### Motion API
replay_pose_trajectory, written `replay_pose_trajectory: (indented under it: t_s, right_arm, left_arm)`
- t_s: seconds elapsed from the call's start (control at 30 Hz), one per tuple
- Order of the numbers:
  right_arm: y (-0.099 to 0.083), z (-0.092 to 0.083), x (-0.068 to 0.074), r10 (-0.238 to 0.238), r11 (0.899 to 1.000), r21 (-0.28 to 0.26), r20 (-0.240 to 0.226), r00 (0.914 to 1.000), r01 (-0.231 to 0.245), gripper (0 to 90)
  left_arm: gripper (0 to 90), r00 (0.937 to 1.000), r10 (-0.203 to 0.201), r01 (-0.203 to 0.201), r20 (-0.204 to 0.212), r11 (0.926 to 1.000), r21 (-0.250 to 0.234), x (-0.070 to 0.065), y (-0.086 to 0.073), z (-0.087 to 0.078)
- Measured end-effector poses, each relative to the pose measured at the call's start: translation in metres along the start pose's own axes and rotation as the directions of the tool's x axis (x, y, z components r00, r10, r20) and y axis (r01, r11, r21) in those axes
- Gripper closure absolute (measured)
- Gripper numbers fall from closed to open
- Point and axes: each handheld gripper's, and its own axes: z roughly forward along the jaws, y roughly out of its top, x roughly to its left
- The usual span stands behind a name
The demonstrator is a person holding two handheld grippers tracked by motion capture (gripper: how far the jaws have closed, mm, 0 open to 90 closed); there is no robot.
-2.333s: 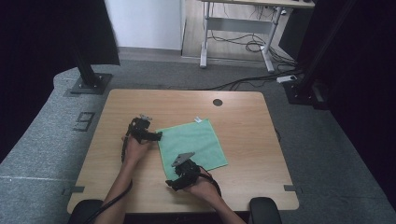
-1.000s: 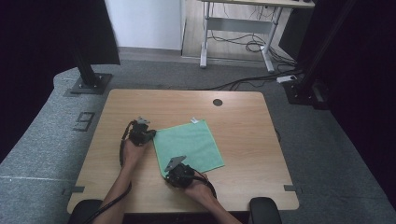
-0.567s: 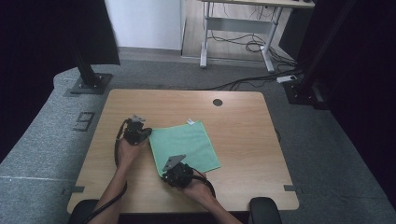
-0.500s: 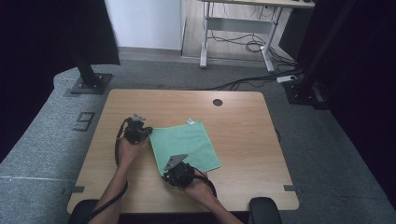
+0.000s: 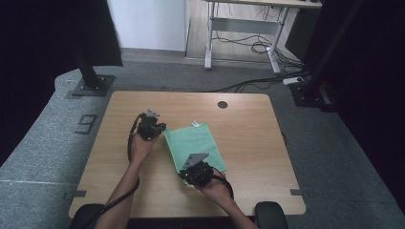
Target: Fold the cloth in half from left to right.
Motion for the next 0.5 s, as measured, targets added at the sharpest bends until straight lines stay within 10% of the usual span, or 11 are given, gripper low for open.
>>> replay_pose_trajectory:
  t_s: [0.5]
  right_arm:
    - [-0.027, -0.032, -0.029, 0.067, 0.997, -0.032, 0.072, 0.9951, -0.065, 83.1]
  left_arm:
    - [85.9, 0.9976, 0.068, -0.067, 0.015, 0.9976, -0.017, -0.030, 0.028, 0.026]
